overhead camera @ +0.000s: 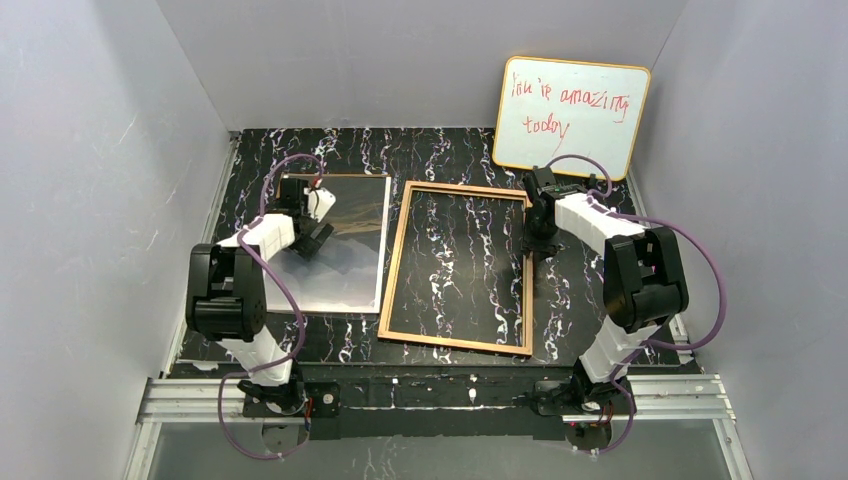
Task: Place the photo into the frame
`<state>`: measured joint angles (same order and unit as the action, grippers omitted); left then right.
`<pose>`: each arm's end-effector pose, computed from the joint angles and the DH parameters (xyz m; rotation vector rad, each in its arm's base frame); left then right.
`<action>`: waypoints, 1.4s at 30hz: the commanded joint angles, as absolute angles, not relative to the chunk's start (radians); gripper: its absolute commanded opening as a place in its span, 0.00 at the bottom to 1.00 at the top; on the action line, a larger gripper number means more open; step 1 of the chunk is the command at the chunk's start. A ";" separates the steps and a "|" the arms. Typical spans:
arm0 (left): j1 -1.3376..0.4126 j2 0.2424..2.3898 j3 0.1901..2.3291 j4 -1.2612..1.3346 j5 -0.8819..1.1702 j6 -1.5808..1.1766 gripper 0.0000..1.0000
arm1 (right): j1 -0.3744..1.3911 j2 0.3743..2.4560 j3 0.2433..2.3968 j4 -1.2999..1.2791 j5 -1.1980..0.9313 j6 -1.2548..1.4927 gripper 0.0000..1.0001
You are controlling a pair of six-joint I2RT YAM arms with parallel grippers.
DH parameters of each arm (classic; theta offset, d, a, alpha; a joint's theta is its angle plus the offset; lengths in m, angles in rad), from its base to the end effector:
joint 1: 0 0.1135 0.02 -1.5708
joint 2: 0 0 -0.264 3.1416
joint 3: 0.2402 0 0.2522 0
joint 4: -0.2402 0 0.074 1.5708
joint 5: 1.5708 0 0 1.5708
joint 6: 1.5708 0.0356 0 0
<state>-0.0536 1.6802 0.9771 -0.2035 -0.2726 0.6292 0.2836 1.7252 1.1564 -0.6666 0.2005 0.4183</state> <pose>0.3413 -0.0087 0.1780 0.7314 2.4143 0.5780 0.3237 0.0870 0.1902 0.2324 2.7479 -0.1000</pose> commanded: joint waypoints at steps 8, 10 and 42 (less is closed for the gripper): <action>0.086 1.711 1.070 -0.428 -0.165 0.637 0.98 | 0.365 1.653 1.354 -0.640 0.210 0.499 0.46; 0.133 1.693 1.165 -0.471 -0.114 0.616 0.98 | 0.446 1.656 1.403 -0.563 0.186 0.539 0.50; 0.355 1.881 1.304 -0.460 -0.028 0.554 0.98 | 0.871 2.340 1.992 -0.585 0.132 0.816 0.68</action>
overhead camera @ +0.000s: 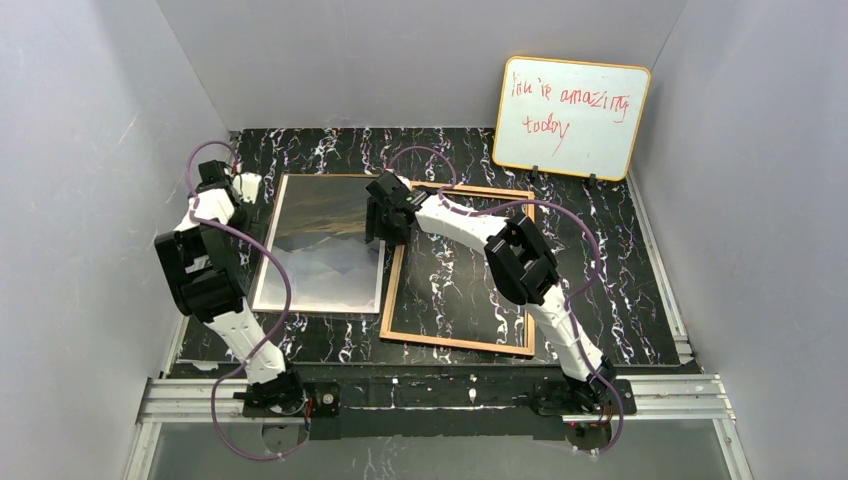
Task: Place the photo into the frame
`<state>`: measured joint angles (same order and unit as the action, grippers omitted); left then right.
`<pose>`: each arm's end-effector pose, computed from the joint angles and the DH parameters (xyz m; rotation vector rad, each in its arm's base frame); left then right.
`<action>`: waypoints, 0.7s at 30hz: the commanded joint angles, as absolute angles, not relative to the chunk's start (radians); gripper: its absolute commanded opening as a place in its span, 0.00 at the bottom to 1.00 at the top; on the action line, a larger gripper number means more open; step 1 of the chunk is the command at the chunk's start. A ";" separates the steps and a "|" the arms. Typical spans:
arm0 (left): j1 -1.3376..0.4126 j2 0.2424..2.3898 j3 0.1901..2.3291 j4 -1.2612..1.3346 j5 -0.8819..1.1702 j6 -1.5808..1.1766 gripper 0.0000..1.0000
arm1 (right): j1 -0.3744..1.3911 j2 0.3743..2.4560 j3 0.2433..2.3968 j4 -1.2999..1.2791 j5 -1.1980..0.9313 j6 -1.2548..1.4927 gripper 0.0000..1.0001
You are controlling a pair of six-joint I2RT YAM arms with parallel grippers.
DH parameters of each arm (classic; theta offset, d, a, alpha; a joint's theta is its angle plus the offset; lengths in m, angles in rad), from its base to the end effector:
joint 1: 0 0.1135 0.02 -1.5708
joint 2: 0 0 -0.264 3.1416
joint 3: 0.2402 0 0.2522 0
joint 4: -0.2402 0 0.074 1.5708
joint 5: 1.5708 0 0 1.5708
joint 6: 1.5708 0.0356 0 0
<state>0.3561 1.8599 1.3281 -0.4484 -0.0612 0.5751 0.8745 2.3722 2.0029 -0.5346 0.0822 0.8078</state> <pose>0.3721 0.1407 0.2031 0.2609 2.5950 0.4275 0.3405 0.4028 0.1787 -0.0492 2.5744 0.5942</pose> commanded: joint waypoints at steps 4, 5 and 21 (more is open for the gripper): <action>0.353 1.883 1.265 -0.446 -0.012 0.555 0.98 | 0.872 2.349 1.975 -0.551 0.086 0.828 0.66; 0.352 1.881 1.253 -0.443 -0.010 0.555 0.98 | 0.875 2.353 1.974 -0.539 0.073 0.832 0.64; 0.281 1.863 1.122 -0.400 -0.059 0.588 0.98 | 0.936 2.297 2.038 -0.450 0.098 0.792 0.51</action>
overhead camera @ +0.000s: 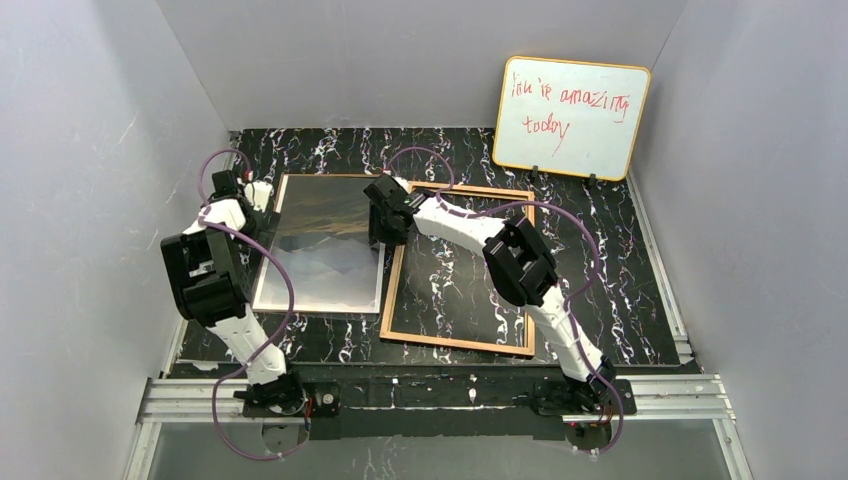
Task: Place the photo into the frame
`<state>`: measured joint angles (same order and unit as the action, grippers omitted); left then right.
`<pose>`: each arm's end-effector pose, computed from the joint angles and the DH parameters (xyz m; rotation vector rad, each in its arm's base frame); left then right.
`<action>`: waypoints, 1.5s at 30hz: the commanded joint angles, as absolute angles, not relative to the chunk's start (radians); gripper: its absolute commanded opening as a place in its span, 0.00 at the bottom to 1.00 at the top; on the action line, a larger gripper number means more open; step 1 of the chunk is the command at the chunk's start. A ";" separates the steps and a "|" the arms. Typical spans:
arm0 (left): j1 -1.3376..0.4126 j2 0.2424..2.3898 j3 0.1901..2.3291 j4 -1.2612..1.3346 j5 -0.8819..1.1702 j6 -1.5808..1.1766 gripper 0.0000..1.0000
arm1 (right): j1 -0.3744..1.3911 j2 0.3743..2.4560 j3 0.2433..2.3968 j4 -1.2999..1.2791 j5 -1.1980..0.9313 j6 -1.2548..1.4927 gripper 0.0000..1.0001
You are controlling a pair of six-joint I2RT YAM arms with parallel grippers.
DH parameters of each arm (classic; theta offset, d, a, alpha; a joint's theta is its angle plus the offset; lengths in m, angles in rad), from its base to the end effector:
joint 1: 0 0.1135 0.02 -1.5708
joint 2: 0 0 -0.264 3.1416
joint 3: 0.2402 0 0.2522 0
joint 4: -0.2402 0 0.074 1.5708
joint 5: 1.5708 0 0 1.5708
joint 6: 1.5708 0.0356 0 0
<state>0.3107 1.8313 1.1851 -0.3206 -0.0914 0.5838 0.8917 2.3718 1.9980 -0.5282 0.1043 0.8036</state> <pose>0.3626 0.1198 0.1789 0.3170 2.5789 0.4572 0.3341 0.4080 0.1778 -0.0664 2.5629 0.5792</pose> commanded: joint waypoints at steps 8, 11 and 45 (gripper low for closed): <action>0.259 1.860 1.108 -0.390 -0.095 0.611 0.98 | 0.983 2.265 2.061 -0.408 0.122 0.722 0.51; 0.258 1.862 1.107 -0.390 -0.100 0.619 0.98 | 0.992 2.234 2.024 -0.369 0.118 0.712 0.51; 0.252 1.881 1.092 -0.390 -0.112 0.646 0.98 | 1.059 2.396 2.210 -0.563 0.277 0.485 0.60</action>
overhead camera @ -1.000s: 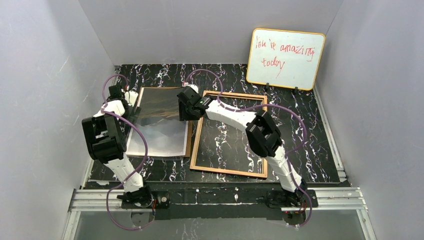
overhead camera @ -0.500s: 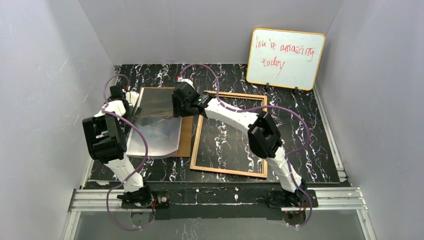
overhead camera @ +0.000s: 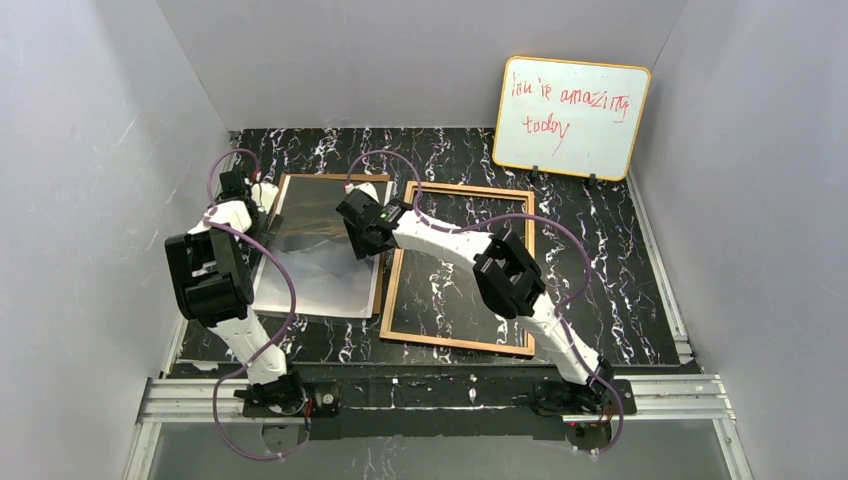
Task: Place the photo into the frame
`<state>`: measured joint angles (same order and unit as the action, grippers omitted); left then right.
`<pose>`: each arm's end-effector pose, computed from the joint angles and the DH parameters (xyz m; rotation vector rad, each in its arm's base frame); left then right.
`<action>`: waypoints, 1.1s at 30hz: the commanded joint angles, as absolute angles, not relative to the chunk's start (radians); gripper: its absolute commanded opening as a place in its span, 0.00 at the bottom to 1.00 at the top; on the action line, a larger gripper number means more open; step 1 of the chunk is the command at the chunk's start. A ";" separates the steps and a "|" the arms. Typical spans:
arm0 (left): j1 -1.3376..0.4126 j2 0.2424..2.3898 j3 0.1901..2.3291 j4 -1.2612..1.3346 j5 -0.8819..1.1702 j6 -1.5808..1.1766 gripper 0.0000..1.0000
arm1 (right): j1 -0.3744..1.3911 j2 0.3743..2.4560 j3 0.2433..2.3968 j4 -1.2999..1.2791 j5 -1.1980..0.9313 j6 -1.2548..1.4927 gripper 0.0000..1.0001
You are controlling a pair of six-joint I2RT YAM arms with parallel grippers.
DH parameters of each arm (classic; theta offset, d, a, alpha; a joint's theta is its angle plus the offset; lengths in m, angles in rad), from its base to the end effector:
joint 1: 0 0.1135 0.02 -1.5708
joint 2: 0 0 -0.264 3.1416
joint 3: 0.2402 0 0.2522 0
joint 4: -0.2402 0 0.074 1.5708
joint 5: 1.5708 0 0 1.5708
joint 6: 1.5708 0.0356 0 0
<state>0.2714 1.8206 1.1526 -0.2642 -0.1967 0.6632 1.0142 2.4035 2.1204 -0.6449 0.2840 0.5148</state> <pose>0.3639 0.1085 0.1772 0.4213 2.5570 0.6139 0.2896 0.4465 0.1937 -0.4965 2.4227 0.3144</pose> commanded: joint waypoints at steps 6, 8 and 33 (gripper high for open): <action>0.253 1.884 1.087 -0.390 -0.110 0.644 0.98 | 1.081 2.407 2.243 -0.562 0.313 0.438 0.62; 0.253 1.885 1.086 -0.390 -0.112 0.645 0.98 | 1.088 2.407 2.246 -0.561 0.321 0.429 0.63; 0.253 1.892 1.090 -0.393 -0.115 0.647 0.98 | 1.116 2.263 2.045 -0.368 0.257 0.390 0.81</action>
